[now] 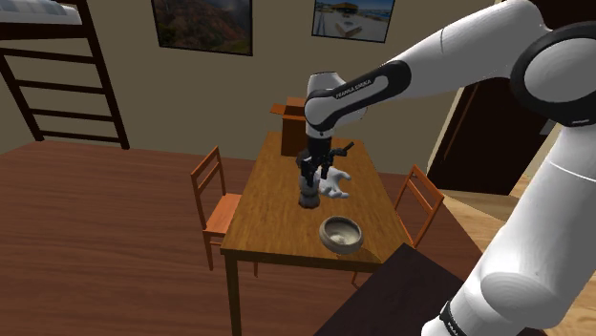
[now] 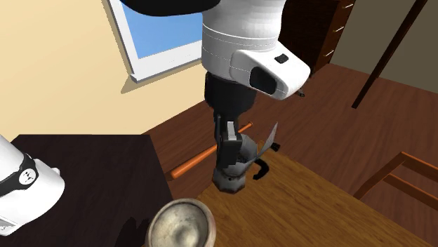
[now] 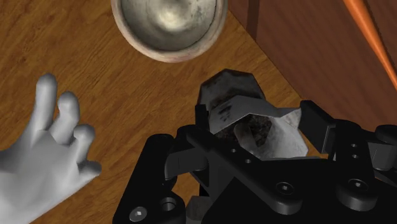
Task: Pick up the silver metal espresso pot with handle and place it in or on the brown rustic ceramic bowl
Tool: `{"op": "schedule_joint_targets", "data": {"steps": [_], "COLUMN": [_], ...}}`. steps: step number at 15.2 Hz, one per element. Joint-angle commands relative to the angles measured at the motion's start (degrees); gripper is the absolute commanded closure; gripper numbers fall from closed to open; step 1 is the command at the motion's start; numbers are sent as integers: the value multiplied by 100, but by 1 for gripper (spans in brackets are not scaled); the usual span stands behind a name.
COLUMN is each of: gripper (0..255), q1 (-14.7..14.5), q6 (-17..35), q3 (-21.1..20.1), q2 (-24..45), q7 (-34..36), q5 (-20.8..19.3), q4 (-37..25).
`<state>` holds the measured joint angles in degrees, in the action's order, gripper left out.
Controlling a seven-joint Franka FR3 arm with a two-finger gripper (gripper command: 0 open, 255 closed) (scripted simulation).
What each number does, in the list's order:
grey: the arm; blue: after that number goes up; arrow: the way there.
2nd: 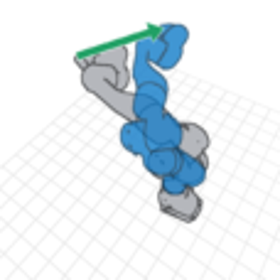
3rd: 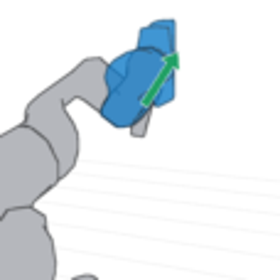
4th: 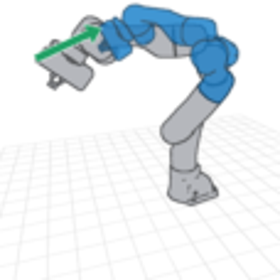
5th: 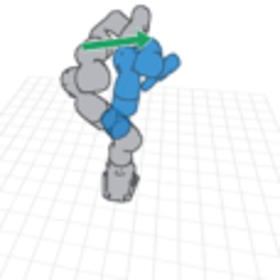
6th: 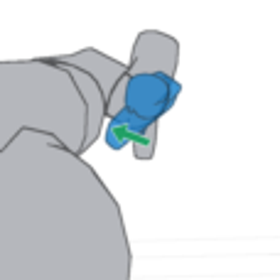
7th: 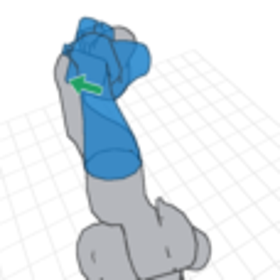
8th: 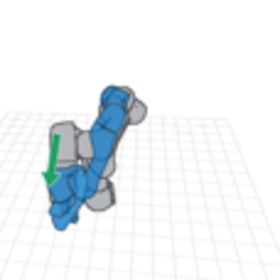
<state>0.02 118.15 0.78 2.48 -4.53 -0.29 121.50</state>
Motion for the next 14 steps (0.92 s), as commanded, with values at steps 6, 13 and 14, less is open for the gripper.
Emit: {"op": "schedule_joint_targets", "data": {"steps": [6,13,14], "gripper": [255,255,255], "q1": [286,506,505], "q6": [188,426,513], "q3": [297,539,542], "q2": [-1280,-1921,-1874], "q7": [-498,-821,-821], "q5": [-145,-331,-330], "q4": [1457,2325,2365]}}
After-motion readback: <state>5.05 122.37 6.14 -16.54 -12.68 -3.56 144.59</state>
